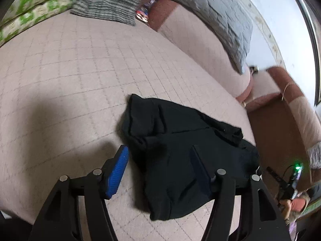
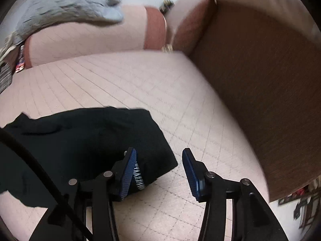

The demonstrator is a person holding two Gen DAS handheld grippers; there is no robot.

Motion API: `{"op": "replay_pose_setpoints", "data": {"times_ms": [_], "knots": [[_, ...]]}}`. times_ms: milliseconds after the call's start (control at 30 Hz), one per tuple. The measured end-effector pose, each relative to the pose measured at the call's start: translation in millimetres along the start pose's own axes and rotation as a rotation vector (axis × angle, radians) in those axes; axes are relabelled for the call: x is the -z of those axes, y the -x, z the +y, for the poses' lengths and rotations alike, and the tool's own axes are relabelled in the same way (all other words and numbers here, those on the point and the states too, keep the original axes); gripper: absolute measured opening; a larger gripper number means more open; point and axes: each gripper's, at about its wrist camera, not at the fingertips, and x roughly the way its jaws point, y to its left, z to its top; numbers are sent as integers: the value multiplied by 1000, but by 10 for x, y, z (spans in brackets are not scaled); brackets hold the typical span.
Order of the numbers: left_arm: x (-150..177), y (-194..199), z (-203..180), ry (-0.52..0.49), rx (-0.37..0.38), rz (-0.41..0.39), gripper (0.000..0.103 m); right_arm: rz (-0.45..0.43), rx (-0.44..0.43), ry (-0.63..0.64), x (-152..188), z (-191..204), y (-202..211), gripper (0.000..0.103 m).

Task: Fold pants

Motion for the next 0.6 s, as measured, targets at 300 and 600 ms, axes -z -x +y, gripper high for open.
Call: {"op": "replay_pose_setpoints", "data": {"times_ms": [300, 600], "knots": [[59, -435, -447, -255, -239, 74, 13, 2, -187, 89, 219, 583, 86, 53], [161, -211, -640, -274, -350, 22, 13, 43, -245, 42, 393, 588, -32, 53]]}}
